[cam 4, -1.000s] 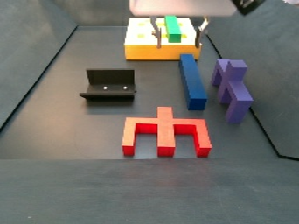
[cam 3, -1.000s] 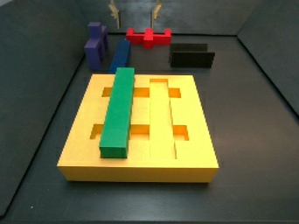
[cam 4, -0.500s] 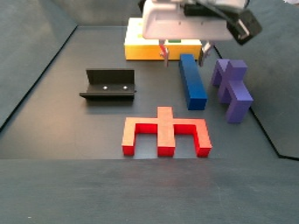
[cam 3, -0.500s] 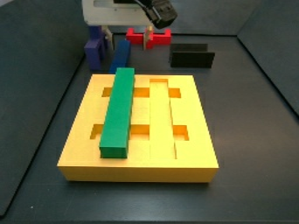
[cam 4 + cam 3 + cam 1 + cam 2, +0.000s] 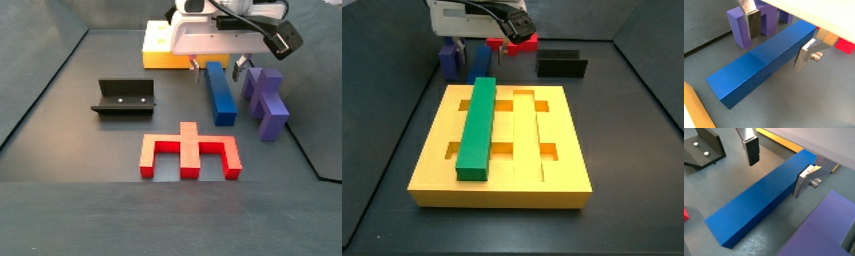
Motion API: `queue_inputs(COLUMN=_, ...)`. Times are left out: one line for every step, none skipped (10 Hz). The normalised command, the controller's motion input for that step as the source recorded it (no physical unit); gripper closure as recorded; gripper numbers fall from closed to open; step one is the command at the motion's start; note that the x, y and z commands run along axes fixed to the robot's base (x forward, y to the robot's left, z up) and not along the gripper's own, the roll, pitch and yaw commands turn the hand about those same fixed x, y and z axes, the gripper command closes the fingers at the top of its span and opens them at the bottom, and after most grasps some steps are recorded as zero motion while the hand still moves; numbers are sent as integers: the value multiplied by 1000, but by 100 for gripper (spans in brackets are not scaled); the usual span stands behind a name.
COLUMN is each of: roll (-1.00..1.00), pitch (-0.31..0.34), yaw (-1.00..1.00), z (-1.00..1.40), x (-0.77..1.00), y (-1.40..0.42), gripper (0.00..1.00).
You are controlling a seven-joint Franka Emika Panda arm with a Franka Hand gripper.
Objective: Pick up the blue object. Move up. Move to above the board. Insert the blue object.
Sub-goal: Pick up the blue object.
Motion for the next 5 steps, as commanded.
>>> queue_inputs(roll=0, pitch=-3, yaw=0, z=-331, x=0, y=0, gripper=0)
queue_inputs(roll=0, pitch=-10, yaw=0, z=-389, x=0, y=0, gripper=0)
queue_inputs(roll=0, pitch=-4, yaw=0, z=-331, x=-20, y=0, gripper=0)
queue_inputs(roll=0, pitch=0, yaw=0, z=-277, x=-60, y=3, gripper=0)
queue_inputs(roll=-24, pitch=0, yaw=0, z=-206, x=0, y=14, gripper=0)
